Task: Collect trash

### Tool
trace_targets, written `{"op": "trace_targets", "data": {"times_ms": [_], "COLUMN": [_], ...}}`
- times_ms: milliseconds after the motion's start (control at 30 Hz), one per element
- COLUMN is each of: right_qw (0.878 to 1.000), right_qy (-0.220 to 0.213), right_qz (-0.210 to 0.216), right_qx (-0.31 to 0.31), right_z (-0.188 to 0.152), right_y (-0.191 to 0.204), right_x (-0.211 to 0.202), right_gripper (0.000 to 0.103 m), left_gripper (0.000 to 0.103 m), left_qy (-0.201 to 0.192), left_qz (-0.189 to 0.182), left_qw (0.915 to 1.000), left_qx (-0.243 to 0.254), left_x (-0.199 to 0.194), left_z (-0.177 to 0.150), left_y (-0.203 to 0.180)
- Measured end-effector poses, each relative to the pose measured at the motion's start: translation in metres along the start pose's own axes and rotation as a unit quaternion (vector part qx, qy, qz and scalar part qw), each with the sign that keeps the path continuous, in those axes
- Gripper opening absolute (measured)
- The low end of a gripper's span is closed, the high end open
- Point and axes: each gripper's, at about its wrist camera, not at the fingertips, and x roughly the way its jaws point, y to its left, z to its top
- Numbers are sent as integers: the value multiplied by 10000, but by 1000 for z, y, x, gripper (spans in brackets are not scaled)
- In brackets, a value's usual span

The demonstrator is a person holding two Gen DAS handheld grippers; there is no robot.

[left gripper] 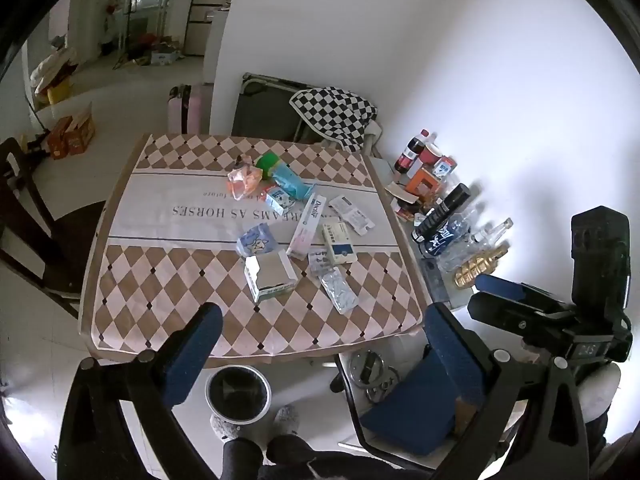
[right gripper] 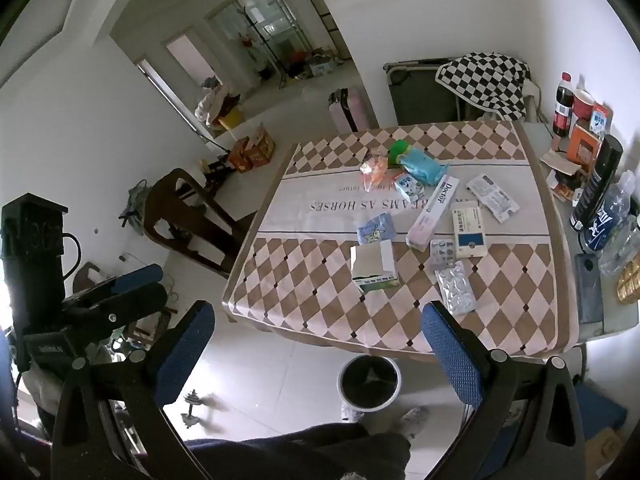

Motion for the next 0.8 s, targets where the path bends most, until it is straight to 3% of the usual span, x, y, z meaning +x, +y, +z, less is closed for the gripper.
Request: {"op": "trace_targets", "data": {"times_ms": [800], "right_qw": [10000], "right_qy": [19], "right_qz": [-17], "right_qx": [-56], "right_z": [3], "right_y": [10], "right_x": [10], "right_gripper": [103], "left_gripper": [103], "left_qy": [4], "left_qz": [4], "left_qw": [10000], "left_qx": [12], "left_x": [0], "left_z": [0], "left_y": [1]}}
